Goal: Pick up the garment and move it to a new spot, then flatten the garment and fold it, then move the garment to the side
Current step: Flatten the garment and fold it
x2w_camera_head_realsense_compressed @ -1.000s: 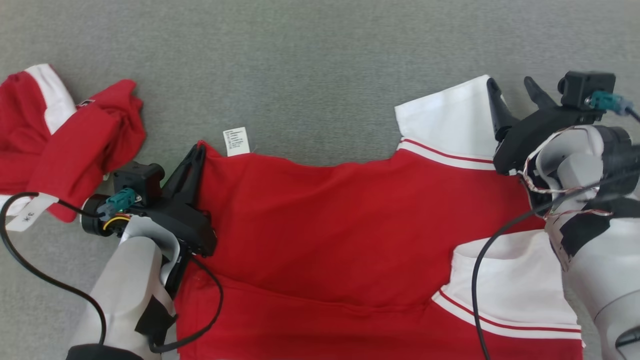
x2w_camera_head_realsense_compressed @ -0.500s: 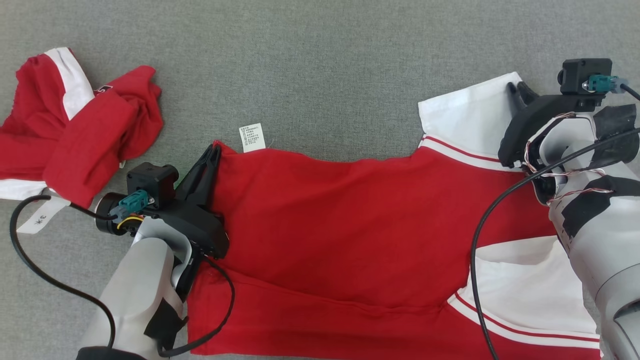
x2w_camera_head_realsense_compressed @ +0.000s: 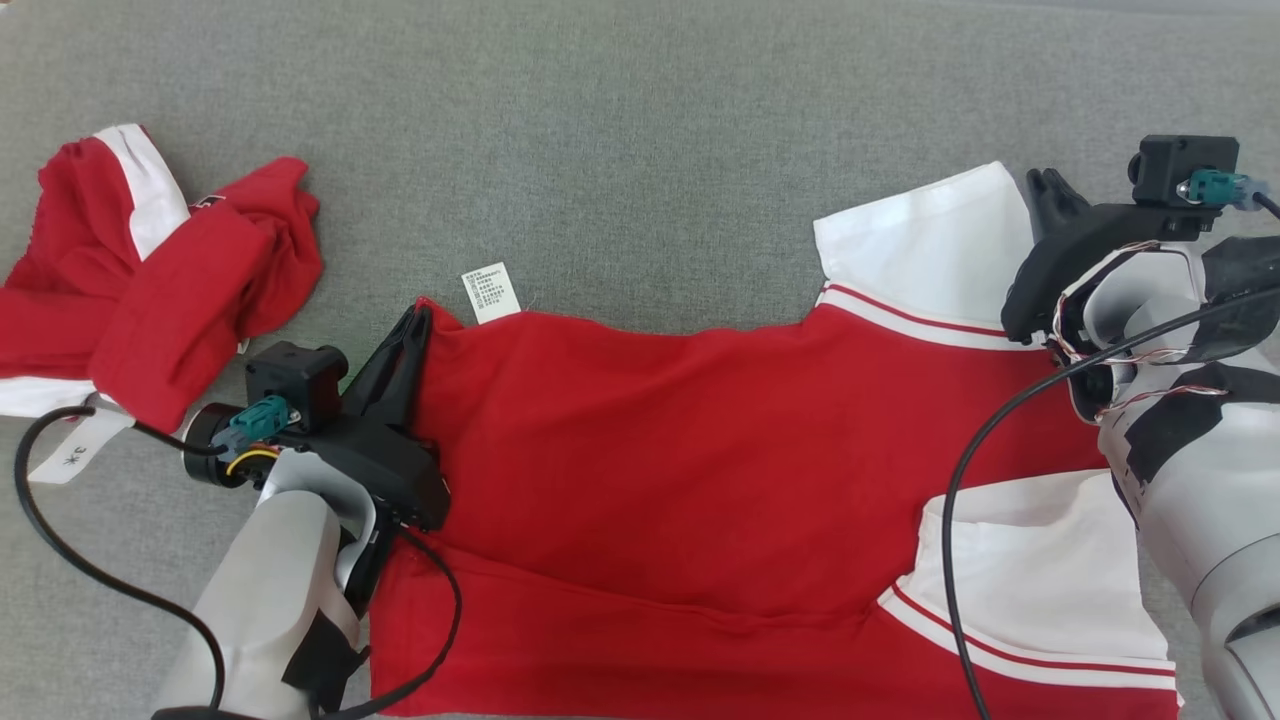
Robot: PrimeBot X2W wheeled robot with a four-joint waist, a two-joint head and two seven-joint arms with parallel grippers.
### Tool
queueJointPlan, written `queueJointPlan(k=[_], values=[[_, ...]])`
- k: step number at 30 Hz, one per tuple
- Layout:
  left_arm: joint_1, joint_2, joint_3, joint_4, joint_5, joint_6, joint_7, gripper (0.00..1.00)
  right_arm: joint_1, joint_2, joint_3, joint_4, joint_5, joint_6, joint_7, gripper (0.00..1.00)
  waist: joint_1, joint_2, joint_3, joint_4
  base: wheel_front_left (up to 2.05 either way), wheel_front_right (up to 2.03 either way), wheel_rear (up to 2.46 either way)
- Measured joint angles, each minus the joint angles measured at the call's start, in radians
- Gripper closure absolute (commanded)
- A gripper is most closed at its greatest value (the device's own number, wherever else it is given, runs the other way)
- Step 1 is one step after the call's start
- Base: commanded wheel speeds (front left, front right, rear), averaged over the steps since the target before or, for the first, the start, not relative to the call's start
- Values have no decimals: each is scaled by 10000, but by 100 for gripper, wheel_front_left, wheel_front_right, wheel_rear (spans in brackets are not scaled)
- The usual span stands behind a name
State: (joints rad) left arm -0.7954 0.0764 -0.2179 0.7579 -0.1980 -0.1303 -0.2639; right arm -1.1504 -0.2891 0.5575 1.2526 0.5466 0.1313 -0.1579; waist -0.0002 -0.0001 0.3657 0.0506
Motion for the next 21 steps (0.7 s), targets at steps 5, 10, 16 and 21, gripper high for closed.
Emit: queueJointPlan(k=[5,10,16,21], values=[[-76,-19,-138,-90,48,0,0,100,-146,-59,0,96,107,0,0,0,2,1,205,109,0,0,0],[-147,-69,-215,-173,48,0,0,100,-452,-150,58,209,119,0,184,0,2,0,423,283,0,0,0],[-252,-115,-226,-245,48,-2,-8,100,-511,-178,71,272,128,0,546,80,2,0,639,411,0,0,0],[-254,-128,-180,-244,50,-2,-10,100,-518,-174,144,282,136,2,477,100,1,0,625,394,0,0,0]])
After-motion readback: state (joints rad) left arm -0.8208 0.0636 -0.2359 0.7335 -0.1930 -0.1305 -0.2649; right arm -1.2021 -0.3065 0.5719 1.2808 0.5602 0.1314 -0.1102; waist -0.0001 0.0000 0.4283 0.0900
